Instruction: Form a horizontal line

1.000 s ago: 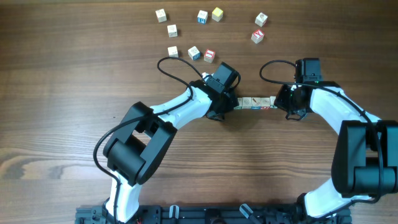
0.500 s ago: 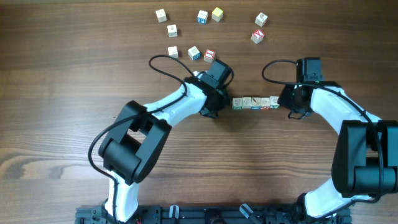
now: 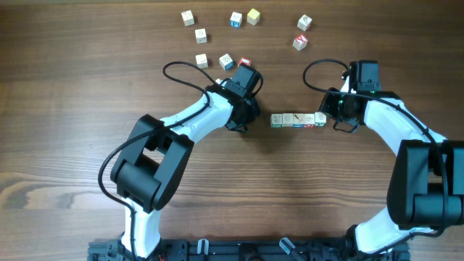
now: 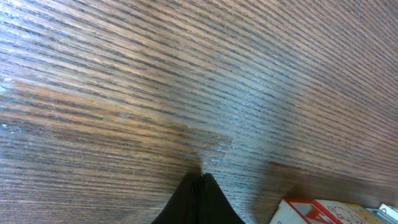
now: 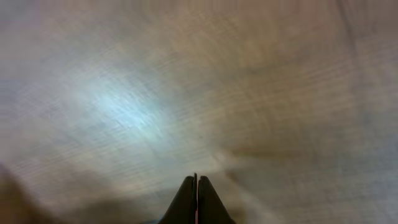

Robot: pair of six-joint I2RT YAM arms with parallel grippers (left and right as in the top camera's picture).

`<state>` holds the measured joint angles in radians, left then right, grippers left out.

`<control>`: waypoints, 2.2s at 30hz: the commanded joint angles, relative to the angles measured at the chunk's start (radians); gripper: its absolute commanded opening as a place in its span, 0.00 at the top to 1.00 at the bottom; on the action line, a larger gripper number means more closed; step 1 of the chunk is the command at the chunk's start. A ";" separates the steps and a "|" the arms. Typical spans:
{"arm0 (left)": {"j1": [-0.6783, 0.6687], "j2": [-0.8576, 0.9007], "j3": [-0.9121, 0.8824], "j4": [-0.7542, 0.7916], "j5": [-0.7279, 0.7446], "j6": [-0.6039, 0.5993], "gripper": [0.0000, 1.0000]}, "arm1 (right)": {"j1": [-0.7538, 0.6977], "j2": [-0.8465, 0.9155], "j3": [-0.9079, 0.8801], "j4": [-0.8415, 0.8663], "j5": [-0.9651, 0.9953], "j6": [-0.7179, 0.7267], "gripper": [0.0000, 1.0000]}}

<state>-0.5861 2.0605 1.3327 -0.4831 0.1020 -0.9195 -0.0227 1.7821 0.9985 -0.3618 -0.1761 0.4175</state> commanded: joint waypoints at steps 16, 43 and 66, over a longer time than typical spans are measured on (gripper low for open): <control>0.010 0.032 -0.025 -0.023 -0.078 -0.001 0.92 | 0.003 0.015 0.016 -0.031 0.183 0.056 0.96; 0.010 0.032 -0.025 -0.023 -0.078 -0.001 0.92 | 0.003 0.015 0.016 -0.073 0.016 0.027 0.96; 0.010 0.032 -0.025 -0.023 -0.101 -0.001 0.91 | 0.030 0.016 0.016 0.136 -0.103 -0.105 0.96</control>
<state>-0.5861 2.0605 1.3346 -0.4831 0.0940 -0.9195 -0.0177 1.7821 0.9997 -0.2111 -0.2195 0.3382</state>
